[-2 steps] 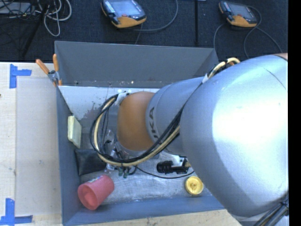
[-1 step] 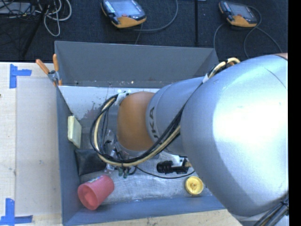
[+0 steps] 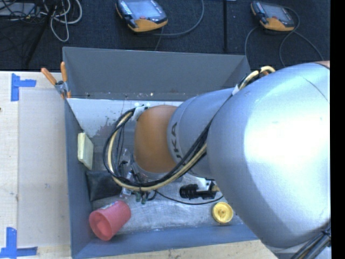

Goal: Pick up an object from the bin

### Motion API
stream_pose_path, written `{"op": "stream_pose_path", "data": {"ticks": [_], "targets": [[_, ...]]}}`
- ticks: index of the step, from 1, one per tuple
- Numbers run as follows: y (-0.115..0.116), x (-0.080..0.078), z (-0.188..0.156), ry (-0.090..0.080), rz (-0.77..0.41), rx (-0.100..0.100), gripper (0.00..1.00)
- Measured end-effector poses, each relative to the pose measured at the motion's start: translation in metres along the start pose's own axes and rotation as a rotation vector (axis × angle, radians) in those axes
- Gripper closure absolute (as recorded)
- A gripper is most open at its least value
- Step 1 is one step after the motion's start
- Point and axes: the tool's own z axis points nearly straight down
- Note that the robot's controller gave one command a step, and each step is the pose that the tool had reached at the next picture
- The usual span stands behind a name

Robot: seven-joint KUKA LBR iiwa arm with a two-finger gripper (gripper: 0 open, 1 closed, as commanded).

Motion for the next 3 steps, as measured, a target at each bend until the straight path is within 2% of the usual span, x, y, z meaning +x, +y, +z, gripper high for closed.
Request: {"op": "stream_pose_path", "data": {"ticks": [1, 2, 3], "targets": [[-0.021, 0.01, -0.025, 0.022, -0.055, 0.012, 1.0], [0.016, -0.011, 0.004, 0.015, -0.11, 0.007, 0.0], [0.021, -0.014, 0.001, 0.006, -0.115, -0.001, 1.0]]}}
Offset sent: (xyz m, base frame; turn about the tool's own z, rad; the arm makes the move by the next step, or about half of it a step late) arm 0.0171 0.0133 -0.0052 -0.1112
